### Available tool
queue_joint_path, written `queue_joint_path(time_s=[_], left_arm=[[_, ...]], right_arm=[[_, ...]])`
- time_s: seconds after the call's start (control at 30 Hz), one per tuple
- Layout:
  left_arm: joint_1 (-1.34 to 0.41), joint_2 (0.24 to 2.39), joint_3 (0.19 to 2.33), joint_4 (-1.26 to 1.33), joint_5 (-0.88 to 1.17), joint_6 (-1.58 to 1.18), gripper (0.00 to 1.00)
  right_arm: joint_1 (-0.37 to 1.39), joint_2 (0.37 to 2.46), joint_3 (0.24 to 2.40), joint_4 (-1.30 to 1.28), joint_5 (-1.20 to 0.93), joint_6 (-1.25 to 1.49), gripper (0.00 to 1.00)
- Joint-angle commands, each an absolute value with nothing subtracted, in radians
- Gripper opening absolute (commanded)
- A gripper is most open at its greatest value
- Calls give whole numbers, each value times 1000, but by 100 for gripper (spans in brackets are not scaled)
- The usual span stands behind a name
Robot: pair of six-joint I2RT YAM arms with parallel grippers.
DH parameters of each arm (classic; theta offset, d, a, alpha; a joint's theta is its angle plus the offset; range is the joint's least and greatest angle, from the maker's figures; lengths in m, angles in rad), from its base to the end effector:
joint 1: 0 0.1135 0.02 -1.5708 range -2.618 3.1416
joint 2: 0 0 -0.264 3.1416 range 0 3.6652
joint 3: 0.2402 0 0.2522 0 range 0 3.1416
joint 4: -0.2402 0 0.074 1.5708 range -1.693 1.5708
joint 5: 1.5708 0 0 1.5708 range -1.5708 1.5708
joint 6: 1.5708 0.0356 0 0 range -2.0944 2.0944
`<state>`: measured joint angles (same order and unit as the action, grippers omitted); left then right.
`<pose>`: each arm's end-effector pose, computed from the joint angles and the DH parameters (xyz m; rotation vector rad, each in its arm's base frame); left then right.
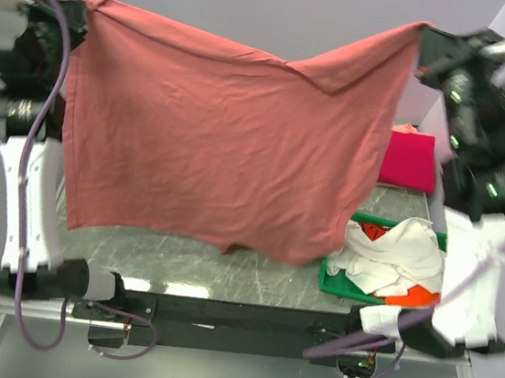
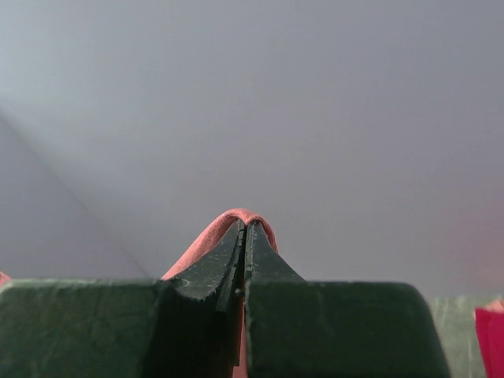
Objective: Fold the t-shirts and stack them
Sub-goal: Flatten the tshirt out
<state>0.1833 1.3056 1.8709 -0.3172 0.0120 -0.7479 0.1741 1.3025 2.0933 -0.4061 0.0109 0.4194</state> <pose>0.2280 0.0418 0.5771 -0.5918 1.2008 -0.4869 0.1786 0.0310 0.6255 0.1566 1.1913 0.5150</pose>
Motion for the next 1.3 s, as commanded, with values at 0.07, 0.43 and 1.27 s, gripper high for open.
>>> queue_joint_path(time_s=[0.07,0.43,1.27], left_arm=[[184,1446,1914,-313,81,-732,1],[268,1453,1890,-262,211,-873,0],[38,990,1936,-491,-300,-485,1]], right_arm=[[169,1456,2155,-428,25,396,0],[179,1416,2146,-417,5,433,0],[485,1046,2085,-423,140,363,0]])
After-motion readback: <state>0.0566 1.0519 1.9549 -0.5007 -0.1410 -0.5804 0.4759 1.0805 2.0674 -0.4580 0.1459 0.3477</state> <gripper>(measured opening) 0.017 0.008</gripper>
